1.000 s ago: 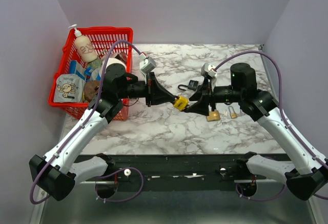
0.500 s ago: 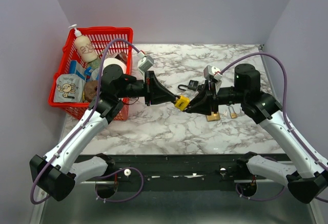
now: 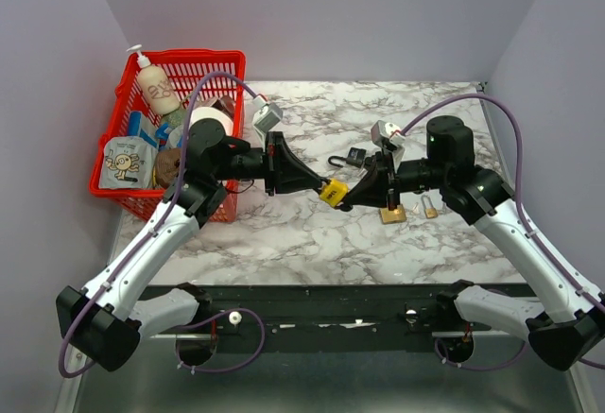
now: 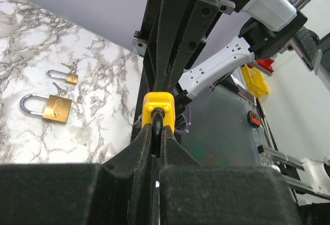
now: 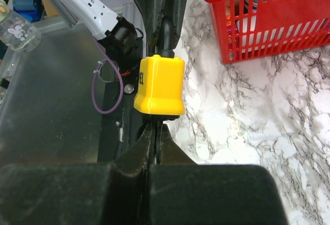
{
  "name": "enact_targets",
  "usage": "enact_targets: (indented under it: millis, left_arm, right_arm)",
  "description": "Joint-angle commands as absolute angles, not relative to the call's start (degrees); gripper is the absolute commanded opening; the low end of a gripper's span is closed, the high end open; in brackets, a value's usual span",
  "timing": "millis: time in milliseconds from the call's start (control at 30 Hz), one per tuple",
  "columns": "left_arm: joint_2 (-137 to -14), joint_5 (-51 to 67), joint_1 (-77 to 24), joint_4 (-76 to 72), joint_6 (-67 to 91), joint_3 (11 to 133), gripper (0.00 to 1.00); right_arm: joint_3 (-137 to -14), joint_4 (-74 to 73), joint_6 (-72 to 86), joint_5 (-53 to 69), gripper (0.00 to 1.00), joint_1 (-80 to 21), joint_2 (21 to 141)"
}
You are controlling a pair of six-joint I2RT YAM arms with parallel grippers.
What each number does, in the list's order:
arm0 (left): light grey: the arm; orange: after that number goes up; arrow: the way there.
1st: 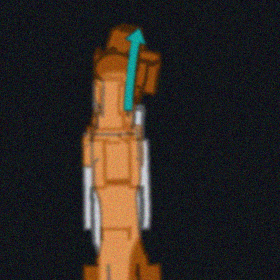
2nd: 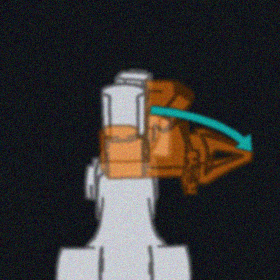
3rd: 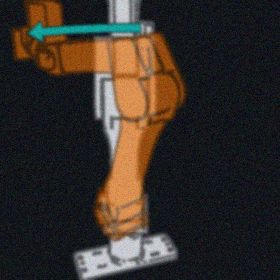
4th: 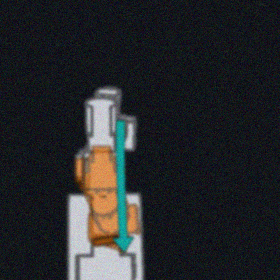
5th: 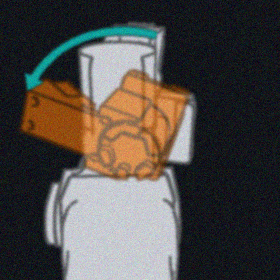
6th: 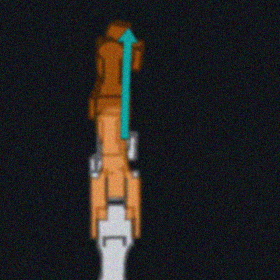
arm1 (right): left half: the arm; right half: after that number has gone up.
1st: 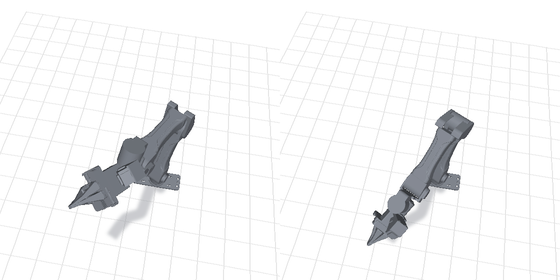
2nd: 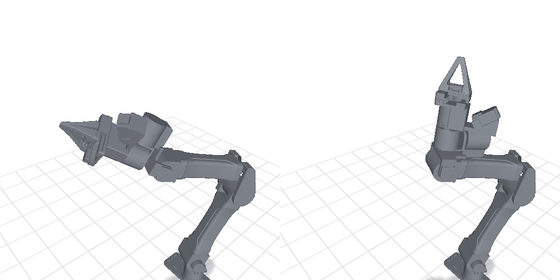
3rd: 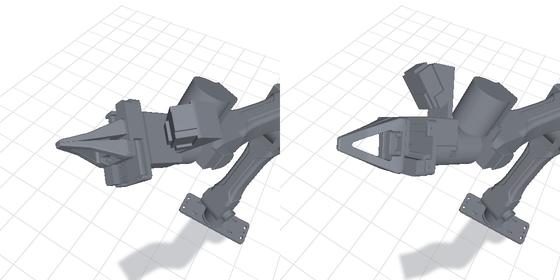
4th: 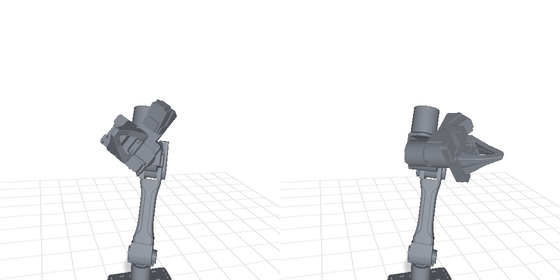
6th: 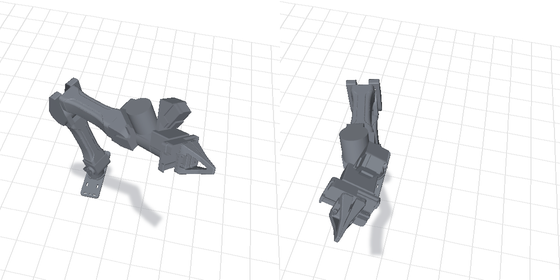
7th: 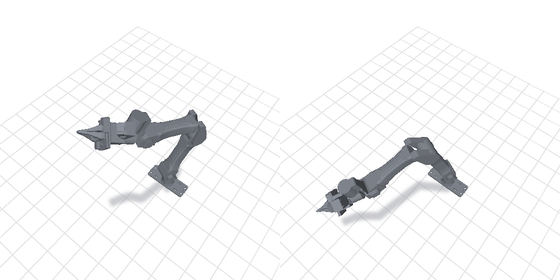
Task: Lock with the key
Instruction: Lock the lock, then place the key at the center of the board.
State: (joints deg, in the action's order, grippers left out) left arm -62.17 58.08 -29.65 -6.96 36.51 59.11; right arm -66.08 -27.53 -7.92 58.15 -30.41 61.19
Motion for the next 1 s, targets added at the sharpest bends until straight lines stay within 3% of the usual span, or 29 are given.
enact_targets:
  millis: [0, 300, 500, 967]
  left_arm:
    - [-61.1, 57.6, -26.1, -10.7, 36.7, 60.7, 0.00]
    - [-61.9, 57.0, -22.6, -11.5, 37.2, 61.9, 0.00]
    - [-61.2, 54.4, -21.2, -11.0, 36.7, 60.1, 0.00]
    - [-59.7, 52.2, -20.6, -8.6, 34.1, 57.2, 0.00]
  right_arm:
    - [-65.0, -32.0, -7.4, 59.3, 0.01, -30.2, 60.5]
    - [-61.1, -33.0, -3.1, 58.0, 0.01, -28.2, 63.1]
    - [-54.6, -28.2, 8.4, 38.7, 0.01, -24.0, 67.8]
    - [-48.8, -24.6, 13.5, 26.7, 0.01, -23.9, 82.0]
